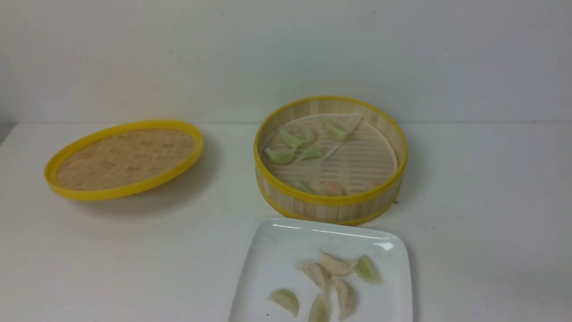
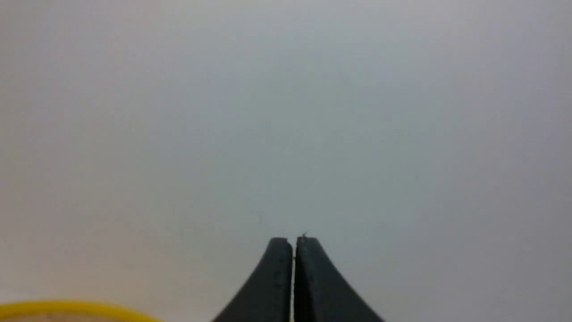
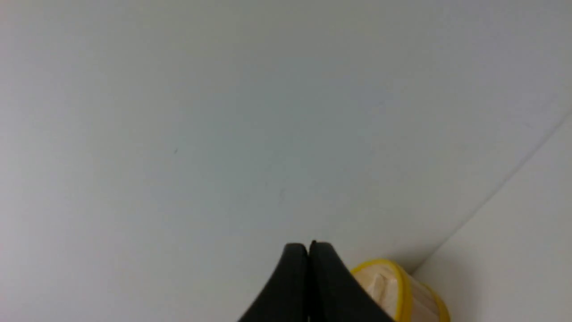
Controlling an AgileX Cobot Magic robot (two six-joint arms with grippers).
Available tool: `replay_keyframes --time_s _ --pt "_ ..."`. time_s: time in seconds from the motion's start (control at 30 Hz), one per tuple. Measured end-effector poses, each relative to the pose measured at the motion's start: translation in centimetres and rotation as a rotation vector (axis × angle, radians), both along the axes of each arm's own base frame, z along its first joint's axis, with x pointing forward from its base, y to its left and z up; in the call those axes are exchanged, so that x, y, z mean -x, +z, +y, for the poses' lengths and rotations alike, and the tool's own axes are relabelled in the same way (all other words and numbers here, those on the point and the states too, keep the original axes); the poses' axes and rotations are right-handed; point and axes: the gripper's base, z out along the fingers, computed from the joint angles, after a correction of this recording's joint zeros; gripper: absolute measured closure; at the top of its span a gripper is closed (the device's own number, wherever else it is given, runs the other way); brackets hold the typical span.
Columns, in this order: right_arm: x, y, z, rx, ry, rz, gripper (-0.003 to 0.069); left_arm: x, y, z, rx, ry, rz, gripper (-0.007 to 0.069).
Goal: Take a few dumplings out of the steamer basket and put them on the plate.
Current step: Use the left arm to grab a dumpling from the steamer
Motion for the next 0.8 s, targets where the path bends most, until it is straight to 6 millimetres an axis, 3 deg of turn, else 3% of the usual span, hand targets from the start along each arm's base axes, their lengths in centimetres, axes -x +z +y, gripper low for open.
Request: replay_keyframes --time_s 0.03,0.1,0.17,0.2,0.27,0.3,0.4,0.43,0.47,0.63,0.7,0.8 --pt "0.5 2.4 0.6 0.13 0.043 0.007 0.0671 -1.2 1.9 -0.6 -0.077 -0.058 0.1 0.0631" --pt "0.8 5.7 1.3 0.323 0.103 0.071 0.0671 -4.7 3.6 -1.9 -0.198 -0.187 0.353 0.0631" --pt "0.5 6.7 1.5 0.389 0.131 0.122 0.0671 -6.4 3.5 -2.3 -0.236 -0.24 0.465 0.0631" --pt "-0.4 9.0 2.0 0.539 0.205 0.247 0.0671 -9.6 4.0 -2.8 -0.317 -0.321 0.597 0.0631" --pt "-1.1 10.5 2.2 0.644 0.267 0.346 0.0671 -13.1 3.5 -3.3 -0.378 -0.392 0.705 0.0631" --pt "-1.7 10.7 2.3 0.666 0.289 0.387 0.0671 -13.5 3.4 -3.3 -0.384 -0.399 0.716 0.0631" --pt "-4.3 12.2 2.5 0.816 0.426 0.602 0.0671 -20.1 1.3 -5.0 -0.493 -0.535 0.838 0.0631" --pt "-4.4 12.4 2.5 0.827 0.431 0.603 0.0671 -20.4 1.4 -5.2 -0.504 -0.544 0.832 0.0631" --pt "-5.7 12.6 2.6 0.857 0.482 0.677 0.0671 -22.9 0.3 -6.9 -0.566 -0.612 0.858 0.0631" --pt "-7.4 12.6 2.7 0.87 0.534 0.742 0.0671 -27.8 -1.1 -11.7 -0.743 -0.709 0.86 0.0631" --pt "-7.5 12.5 2.7 0.87 0.538 0.749 0.0671 -28.9 -1.6 -12.8 -0.779 -0.728 0.867 0.0631" --pt "-7.3 12.4 2.7 0.87 0.55 0.763 0.0671 -31.9 -3.8 -15.1 -0.88 -0.758 0.91 0.0631"
